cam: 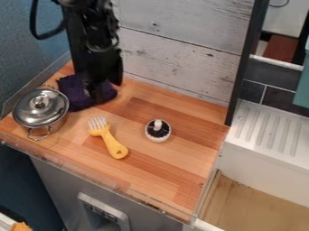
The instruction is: Take the black and white thing and place it on top the dark color towel
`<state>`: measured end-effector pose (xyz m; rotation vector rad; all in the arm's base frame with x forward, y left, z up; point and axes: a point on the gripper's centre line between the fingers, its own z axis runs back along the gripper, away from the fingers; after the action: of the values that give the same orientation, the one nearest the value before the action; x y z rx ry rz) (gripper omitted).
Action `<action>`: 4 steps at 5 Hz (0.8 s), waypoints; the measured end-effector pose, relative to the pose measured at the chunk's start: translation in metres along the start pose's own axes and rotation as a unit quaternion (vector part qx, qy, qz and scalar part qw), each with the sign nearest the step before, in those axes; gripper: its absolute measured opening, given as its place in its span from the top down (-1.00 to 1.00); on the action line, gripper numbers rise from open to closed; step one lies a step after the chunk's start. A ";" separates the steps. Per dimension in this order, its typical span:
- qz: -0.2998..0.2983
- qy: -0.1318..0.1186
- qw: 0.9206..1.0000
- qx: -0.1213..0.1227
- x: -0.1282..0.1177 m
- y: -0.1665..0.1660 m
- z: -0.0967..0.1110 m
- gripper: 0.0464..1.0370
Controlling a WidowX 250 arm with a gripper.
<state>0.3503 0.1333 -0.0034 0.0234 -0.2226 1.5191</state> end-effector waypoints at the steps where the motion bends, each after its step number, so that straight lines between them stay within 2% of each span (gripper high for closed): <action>1: -0.058 0.017 0.998 -0.007 -0.038 0.006 -0.008 -0.92; 2: -0.089 0.036 0.994 -0.047 -0.058 0.007 -0.003 -0.92; 3: -0.124 0.046 0.989 -0.070 -0.077 0.014 -0.002 -0.92; 4: -0.153 0.066 0.980 -0.105 -0.089 0.018 0.001 -0.92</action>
<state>0.3294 0.0461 -0.0188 -0.2015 -0.2595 1.1792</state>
